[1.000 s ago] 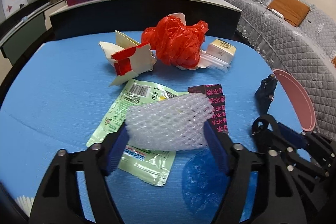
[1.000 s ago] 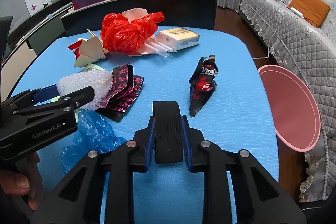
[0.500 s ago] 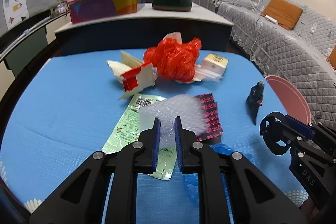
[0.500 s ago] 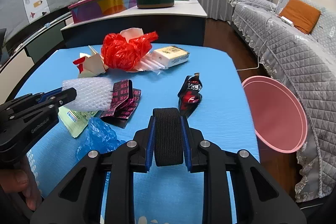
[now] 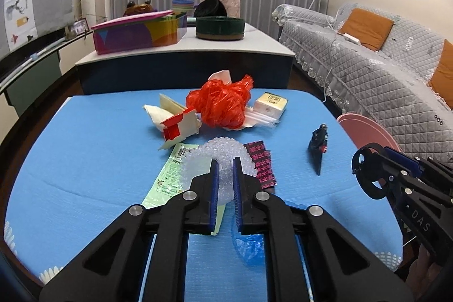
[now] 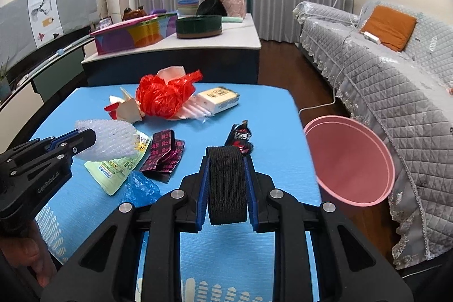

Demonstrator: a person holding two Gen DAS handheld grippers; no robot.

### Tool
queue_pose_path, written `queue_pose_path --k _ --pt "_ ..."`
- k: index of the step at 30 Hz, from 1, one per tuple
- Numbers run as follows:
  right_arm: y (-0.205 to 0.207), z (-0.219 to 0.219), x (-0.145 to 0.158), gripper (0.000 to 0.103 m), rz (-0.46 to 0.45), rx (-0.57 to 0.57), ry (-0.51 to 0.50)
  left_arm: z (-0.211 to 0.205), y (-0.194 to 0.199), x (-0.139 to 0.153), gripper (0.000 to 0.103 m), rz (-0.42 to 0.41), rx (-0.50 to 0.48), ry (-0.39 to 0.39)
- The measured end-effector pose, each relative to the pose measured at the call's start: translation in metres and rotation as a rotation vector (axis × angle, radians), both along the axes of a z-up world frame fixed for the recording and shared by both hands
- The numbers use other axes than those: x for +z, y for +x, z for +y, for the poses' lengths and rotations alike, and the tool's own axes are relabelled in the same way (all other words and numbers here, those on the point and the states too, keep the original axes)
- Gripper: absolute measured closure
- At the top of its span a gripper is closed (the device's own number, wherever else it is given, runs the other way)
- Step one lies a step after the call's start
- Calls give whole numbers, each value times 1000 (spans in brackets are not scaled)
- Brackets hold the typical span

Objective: Collect trash
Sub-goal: 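Carry foam net and black strap over the pink bin and open both grippers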

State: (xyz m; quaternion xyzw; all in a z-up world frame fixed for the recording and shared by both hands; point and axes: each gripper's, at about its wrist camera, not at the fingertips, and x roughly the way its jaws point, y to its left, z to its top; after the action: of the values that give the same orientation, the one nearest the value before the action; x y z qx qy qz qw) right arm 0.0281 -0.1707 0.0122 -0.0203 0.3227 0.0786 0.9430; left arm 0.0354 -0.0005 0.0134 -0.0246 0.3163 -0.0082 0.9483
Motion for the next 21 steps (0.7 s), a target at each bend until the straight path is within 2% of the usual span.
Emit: queue_pose_path --k 10,21 --pt "-4 -33 36 79 -49 -56 -2 -21 -9 23 94 -28 -62 -11" --pt "21 -116 91 79 -121 -146 -9 -83 8 50 94 -57 -183 -41"
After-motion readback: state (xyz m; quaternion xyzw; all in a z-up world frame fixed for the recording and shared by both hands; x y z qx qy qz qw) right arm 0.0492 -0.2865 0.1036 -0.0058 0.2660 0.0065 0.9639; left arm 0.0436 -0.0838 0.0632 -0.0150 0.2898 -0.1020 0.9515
